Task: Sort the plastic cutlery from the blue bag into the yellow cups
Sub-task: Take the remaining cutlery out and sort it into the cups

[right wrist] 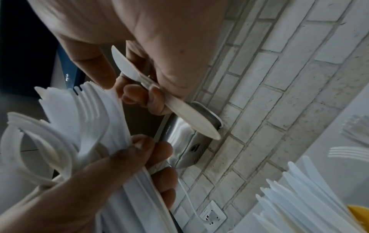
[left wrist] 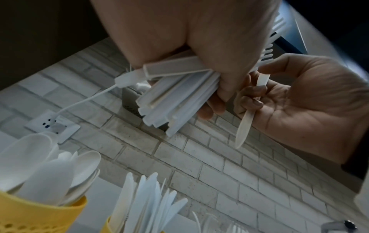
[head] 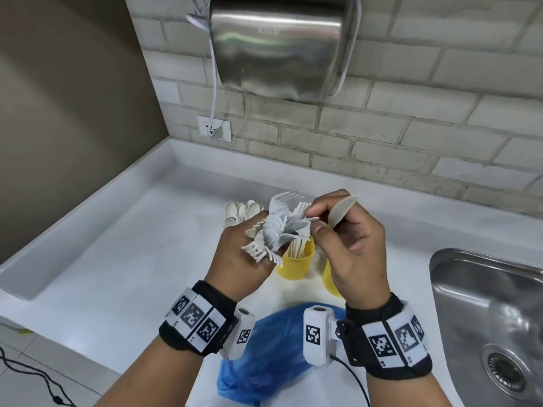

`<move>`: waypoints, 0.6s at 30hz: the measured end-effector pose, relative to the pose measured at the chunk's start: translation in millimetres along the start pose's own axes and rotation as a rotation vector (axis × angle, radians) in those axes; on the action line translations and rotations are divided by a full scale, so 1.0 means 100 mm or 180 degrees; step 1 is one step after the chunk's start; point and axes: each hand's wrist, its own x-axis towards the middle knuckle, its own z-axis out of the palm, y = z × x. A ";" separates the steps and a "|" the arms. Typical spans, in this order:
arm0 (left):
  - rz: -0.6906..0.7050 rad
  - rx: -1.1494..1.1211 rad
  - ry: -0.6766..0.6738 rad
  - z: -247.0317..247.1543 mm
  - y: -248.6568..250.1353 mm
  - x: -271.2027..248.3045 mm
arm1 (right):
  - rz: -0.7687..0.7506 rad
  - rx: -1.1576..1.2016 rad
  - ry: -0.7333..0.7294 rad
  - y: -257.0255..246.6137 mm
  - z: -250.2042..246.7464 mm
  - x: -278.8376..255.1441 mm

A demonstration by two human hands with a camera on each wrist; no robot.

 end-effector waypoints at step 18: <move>-0.0490 -0.0346 0.0084 -0.07 0.00 0.02 | 0.0080 -0.0270 0.0033 0.09 -0.03 0.09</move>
